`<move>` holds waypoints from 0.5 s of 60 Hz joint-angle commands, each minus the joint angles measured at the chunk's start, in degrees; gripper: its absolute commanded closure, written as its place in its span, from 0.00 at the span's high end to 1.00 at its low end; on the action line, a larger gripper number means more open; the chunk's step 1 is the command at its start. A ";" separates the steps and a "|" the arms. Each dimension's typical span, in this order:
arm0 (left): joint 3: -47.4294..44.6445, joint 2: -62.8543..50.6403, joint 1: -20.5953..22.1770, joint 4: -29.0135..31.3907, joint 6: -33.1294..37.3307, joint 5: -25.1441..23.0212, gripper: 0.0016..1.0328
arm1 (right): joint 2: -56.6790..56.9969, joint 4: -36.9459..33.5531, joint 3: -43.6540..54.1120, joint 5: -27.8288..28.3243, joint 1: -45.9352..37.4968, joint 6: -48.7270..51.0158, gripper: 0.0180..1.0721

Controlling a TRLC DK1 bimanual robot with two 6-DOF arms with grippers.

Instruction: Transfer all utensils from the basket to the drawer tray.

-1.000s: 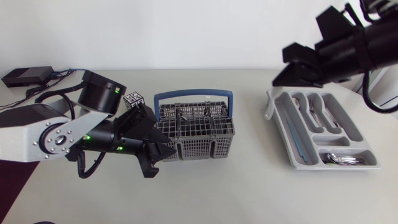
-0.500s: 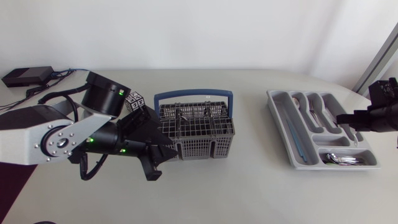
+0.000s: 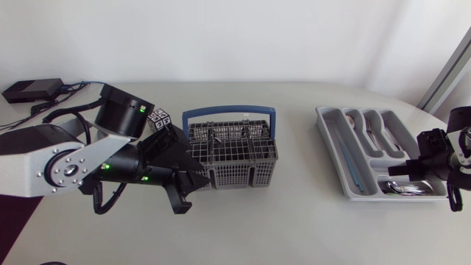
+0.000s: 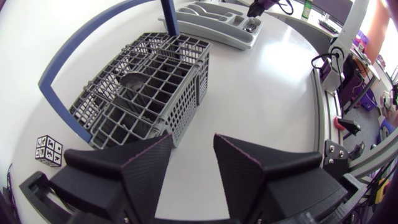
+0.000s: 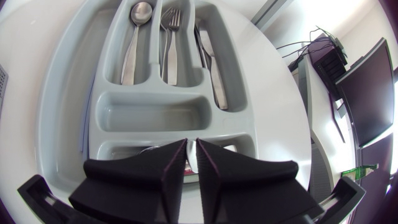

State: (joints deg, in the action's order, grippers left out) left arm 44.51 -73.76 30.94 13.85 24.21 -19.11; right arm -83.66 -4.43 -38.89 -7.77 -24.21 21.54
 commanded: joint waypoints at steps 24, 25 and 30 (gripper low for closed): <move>3.30 -0.78 0.35 -0.49 1.19 3.21 0.51 | 8.16 -4.98 1.37 0.12 5.22 -0.45 0.91; 3.30 -0.78 0.44 -0.49 1.46 3.56 0.52 | 8.77 -5.42 1.45 0.56 5.66 -0.53 0.92; 4.18 -0.86 0.79 -0.57 2.69 4.96 0.53 | 13.34 -7.00 1.89 4.52 7.77 -0.53 0.94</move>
State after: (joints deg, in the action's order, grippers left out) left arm 46.59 -73.84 31.20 13.74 24.99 -14.83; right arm -74.37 -10.09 -38.13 -5.10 -18.33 21.45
